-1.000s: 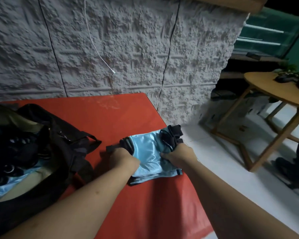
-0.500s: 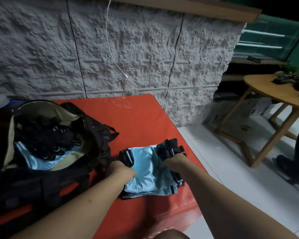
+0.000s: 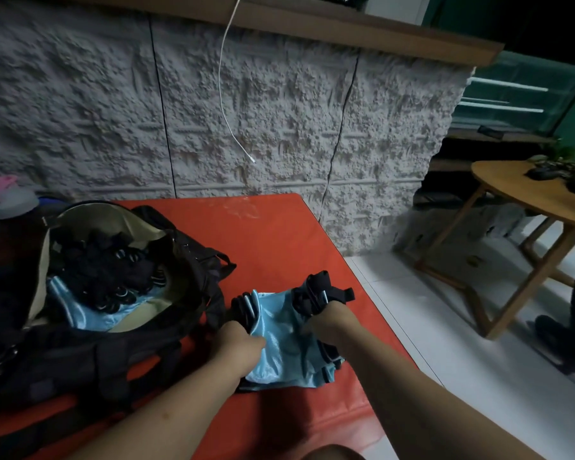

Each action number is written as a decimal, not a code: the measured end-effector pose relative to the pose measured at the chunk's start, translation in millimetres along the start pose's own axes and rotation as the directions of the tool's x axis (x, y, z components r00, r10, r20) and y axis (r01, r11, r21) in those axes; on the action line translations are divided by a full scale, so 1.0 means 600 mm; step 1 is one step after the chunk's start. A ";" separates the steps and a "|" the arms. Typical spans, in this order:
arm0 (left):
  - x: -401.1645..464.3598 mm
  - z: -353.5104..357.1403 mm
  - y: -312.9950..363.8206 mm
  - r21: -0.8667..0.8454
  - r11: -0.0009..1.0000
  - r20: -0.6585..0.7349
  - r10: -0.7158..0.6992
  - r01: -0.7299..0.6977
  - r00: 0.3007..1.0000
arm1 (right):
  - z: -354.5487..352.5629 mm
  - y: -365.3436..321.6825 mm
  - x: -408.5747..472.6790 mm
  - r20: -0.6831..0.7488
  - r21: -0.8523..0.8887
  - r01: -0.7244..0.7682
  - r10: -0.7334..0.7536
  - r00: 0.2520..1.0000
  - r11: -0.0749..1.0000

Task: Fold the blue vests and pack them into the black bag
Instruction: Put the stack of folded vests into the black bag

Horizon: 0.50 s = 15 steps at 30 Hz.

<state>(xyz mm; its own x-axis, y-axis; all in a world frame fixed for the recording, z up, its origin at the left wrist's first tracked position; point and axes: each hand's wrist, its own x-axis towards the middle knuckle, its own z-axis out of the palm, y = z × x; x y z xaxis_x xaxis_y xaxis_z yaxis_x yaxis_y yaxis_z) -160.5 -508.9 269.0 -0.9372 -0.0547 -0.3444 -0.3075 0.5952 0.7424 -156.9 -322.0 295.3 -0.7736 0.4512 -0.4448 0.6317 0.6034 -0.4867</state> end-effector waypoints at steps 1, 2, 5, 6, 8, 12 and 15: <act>0.001 0.000 0.002 -0.006 1.000 -0.003 0.016 -0.016 1.000 | 0.003 -0.005 -0.004 -0.003 0.024 0.025 -0.025 1.000 0.999; 0.005 0.001 0.002 -0.015 0.999 0.002 0.036 -0.036 0.999 | 0.006 -0.011 -0.011 -0.003 0.051 0.053 -0.053 0.999 0.997; 0.005 -0.007 0.016 -0.076 0.997 0.043 0.006 -0.002 0.999 | 0.027 -0.043 -0.038 0.036 0.088 0.082 -0.085 0.996 0.993; 0.004 -0.011 0.021 -0.175 0.982 0.102 -0.051 0.068 0.993 | 0.038 -0.055 -0.045 0.044 0.077 0.086 -0.090 0.995 0.993; 0.000 -0.023 0.032 -0.438 0.864 0.264 -0.139 0.247 0.954 | 0.054 -0.074 -0.054 0.056 0.008 0.073 -0.073 0.996 0.997; -0.015 -0.066 0.032 -0.541 0.741 0.513 -0.083 0.397 0.854 | 0.057 -0.091 -0.073 0.072 -0.206 0.015 0.000 0.997 0.978; -0.022 -0.085 0.030 -0.372 0.868 0.509 -0.106 0.329 0.854 | 0.076 -0.095 -0.075 0.025 -0.333 -0.011 0.021 0.999 0.943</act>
<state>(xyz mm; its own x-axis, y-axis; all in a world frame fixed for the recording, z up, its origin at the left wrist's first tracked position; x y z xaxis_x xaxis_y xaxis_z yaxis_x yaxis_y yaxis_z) -161.8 -538.2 316.2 -0.6844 0.2982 -0.6653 -0.6368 0.1999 0.7447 -155.6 -406.6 308.8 -0.7588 0.4472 -0.4735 0.5881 0.7829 -0.2030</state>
